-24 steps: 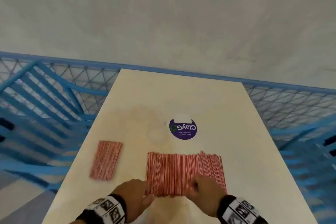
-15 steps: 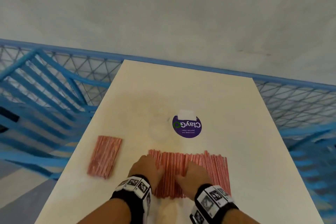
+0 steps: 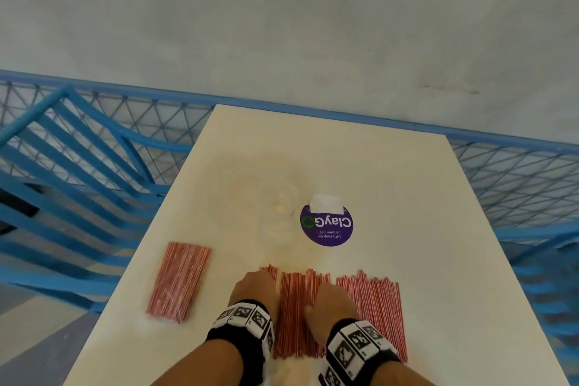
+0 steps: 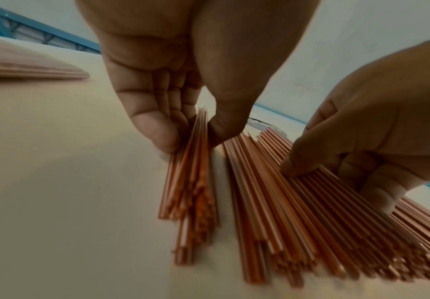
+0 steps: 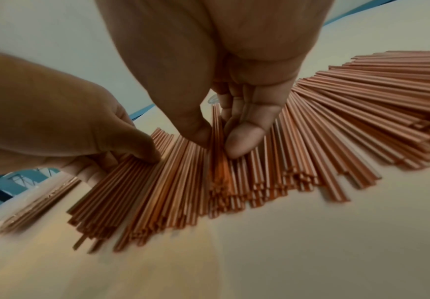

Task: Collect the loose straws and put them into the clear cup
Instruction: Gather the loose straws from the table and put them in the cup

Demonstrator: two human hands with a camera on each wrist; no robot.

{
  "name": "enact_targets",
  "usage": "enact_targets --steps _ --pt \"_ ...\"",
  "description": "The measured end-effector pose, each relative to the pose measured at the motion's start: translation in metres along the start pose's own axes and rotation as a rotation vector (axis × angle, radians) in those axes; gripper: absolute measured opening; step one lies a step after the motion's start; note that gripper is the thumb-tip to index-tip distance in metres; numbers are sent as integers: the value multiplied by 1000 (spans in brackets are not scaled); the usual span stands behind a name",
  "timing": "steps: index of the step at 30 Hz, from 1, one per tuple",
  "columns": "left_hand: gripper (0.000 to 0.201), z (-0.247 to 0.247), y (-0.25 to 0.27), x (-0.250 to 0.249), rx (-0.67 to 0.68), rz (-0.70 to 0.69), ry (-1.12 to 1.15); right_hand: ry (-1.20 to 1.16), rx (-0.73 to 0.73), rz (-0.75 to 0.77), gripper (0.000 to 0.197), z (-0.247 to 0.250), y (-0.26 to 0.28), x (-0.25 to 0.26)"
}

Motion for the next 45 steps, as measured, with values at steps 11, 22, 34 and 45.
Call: enact_targets --steps 11,22,34,45 --pt "26 -1 1 -2 37 43 39 -40 62 -45 13 -5 -4 -4" --pt "23 10 4 5 -69 2 314 -298 44 -28 34 -5 1 -10" --pt "48 41 35 -25 -2 -168 1075 -407 -12 317 12 27 45 46" --pt "39 77 43 -29 -166 -247 1008 -308 187 259 21 11 49 61"
Point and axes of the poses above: each hand's wrist, its own y-axis away from the middle knuckle, its own z-axis out of the back of the hand, x = y × z, the point moved 10 cm from there along -y, towards the middle knuckle, and after that the axes turned 3 degrees about -x, right-handed, at the moved point
